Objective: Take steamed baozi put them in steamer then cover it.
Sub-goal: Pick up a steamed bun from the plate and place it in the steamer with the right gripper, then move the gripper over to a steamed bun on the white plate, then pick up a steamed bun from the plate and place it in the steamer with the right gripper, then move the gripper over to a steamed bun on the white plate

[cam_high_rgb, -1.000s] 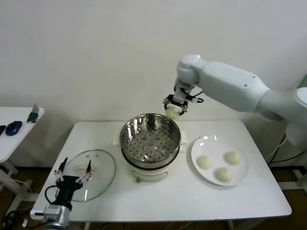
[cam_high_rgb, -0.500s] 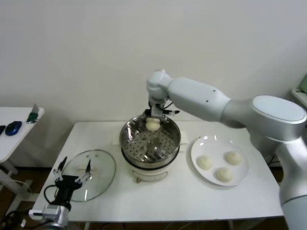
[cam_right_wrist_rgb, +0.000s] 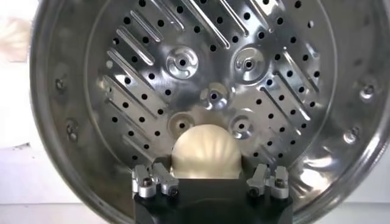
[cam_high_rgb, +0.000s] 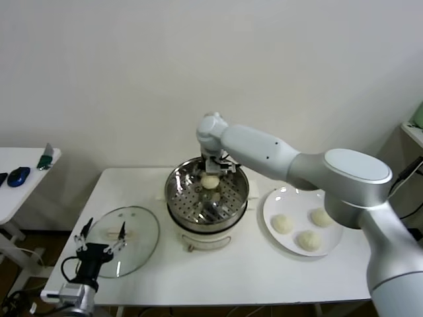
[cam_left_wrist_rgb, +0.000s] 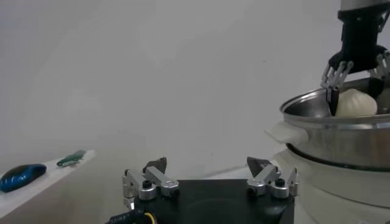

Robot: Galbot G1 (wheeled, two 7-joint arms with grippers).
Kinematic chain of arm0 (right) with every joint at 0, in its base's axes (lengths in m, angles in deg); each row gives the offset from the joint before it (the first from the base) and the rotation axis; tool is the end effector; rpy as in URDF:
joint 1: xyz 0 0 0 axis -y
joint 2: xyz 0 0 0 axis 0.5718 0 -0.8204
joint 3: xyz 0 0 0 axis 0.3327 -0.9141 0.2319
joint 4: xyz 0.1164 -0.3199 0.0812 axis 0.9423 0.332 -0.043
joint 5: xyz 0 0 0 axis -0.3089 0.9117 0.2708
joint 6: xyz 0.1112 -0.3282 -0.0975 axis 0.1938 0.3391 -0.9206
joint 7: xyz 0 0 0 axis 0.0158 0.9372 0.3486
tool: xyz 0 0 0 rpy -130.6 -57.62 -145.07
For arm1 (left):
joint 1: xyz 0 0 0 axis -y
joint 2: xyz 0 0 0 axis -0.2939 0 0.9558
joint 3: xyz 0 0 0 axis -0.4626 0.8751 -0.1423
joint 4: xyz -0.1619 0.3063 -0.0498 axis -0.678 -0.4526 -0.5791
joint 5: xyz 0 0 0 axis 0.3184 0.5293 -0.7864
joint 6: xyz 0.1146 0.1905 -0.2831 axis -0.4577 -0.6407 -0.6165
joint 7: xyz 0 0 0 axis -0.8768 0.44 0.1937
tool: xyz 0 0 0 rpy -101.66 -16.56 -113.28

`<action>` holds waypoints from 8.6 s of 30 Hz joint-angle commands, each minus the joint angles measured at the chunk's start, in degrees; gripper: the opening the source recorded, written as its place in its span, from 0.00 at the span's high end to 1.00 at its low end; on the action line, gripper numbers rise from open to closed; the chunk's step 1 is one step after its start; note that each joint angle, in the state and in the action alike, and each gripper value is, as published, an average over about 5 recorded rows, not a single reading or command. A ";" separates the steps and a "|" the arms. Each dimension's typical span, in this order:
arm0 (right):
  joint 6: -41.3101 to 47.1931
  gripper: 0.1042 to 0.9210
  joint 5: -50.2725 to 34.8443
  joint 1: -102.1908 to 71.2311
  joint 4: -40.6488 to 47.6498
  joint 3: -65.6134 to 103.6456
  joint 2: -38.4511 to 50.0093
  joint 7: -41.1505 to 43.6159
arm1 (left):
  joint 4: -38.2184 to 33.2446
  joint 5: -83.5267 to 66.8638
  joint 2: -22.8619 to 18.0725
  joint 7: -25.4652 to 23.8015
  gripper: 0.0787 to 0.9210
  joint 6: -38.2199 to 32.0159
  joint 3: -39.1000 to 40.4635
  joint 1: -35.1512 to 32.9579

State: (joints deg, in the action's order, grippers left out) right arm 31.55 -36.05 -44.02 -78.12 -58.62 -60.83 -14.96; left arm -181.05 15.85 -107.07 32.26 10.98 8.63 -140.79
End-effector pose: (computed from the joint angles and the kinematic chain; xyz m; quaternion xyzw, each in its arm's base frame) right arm 0.5981 0.2163 -0.1138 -0.5979 0.0120 -0.8013 0.0178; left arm 0.1668 0.1054 -0.3181 0.0227 -0.9896 -0.1328 0.0500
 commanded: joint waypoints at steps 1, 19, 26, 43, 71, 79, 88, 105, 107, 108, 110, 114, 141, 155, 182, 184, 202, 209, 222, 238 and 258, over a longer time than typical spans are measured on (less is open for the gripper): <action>-0.52 0.13 2.02 -1.08 0.51 0.95 -0.49 0.20 | 0.06 -0.02 0.01 0.00 0.12 0.03 -0.01 -0.01; 22.47 0.12 -38.21 19.43 -18.46 -13.07 20.16 1.39 | -1.04 -0.13 0.11 0.08 0.12 -0.10 -0.21 -1.18; 42.22 0.12 -59.95 26.99 -20.51 -23.48 30.69 -0.59 | -2.20 -0.55 -0.06 0.00 0.12 -0.36 0.07 -2.09; 54.55 0.12 -57.25 5.28 -20.71 -18.37 42.39 -2.82 | -2.96 -1.13 -0.23 0.03 0.12 -0.51 -0.88 -3.63; 49.18 0.12 -44.86 -11.35 -6.59 -3.84 33.78 1.41 | -2.07 -1.58 -1.03 0.21 0.12 -0.16 -0.89 -4.34; 48.44 0.12 -44.18 -12.37 -4.33 -2.39 31.59 1.36 | -1.97 -1.30 -1.25 0.22 0.12 -0.13 -0.83 -4.26; 47.81 0.13 -43.72 -12.20 -4.25 -2.56 31.63 2.49 | -1.97 -1.54 -1.50 0.33 0.12 -0.07 -0.97 -4.28; 48.39 0.25 -47.05 -10.16 -6.33 -1.99 33.23 2.34 | -2.45 -1.39 -1.99 0.34 0.12 0.04 -0.83 -4.25; 48.90 0.25 -48.75 -8.89 -7.10 -2.35 33.99 2.24 | -2.43 -1.38 -2.10 0.34 0.12 0.04 -0.76 -4.20; 49.18 0.25 -49.95 -7.85 -7.58 -2.79 34.45 2.19 | -2.43 -1.38 -2.16 0.34 0.12 0.04 -0.73 -4.17; 49.58 0.25 -52.75 -4.67 -8.54 -4.38 35.34 2.12 | -2.52 -1.39 -2.25 0.34 0.12 0.05 -0.69 -4.13; 49.65 0.25 -59.30 5.54 -9.64 -10.73 36.15 2.41 | -2.80 -1.44 -2.28 0.34 0.12 0.07 -0.67 -4.21; 57.20 0.24 -86.79 24.90 -8.89 -22.42 6.72 -3.76 | -5.74 1.94 -3.62 1.48 0.12 0.88 2.08 -2.85; 57.38 0.24 -83.65 14.20 -7.22 -26.57 1.71 -5.39 | -5.85 2.00 -2.01 2.25 0.12 0.78 0.92 -3.18; 57.78 0.13 -81.36 10.88 -4.86 -25.65 0.51 -5.45 | -5.26 0.94 -1.22 2.43 0.12 0.71 0.11 -3.90; 57.72 0.12 -81.34 11.79 -5.72 -25.14 1.34 -5.12 | -5.23 1.01 -1.24 2.44 0.12 0.74 0.16 -3.87; 52.47 0.12 -74.56 29.81 -24.16 -29.98 26.38 1.92 | -5.15 1.10 -1.27 2.92 0.12 0.95 0.45 -3.75; 50.96 0.12 -63.42 27.65 -30.58 -32.62 37.24 2.87 | -5.31 0.85 -1.44 3.56 0.12 1.39 0.36 -4.03; 49.45 0.12 -46.45 7.98 -26.12 -24.89 47.76 2.70 | -6.60 0.99 -1.88 3.72 0.12 2.21 -0.32 -5.65; 49.49 0.12 -44.91 1.15 -23.02 -21.91 43.79 2.58 | -6.30 1.60 -3.10 3.74 0.12 2.62 -0.61 -6.06; 49.04 0.12 -44.27 -1.93 -18.69 -21.03 39.52 2.81 | -4.99 1.51 -2.97 3.40 0.12 2.02 -0.81 -6.77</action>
State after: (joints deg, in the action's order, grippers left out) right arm 80.76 -80.95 -44.56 -98.09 -80.11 -20.34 -12.22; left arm -186.10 17.28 -109.99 35.69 13.07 7.80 -147.50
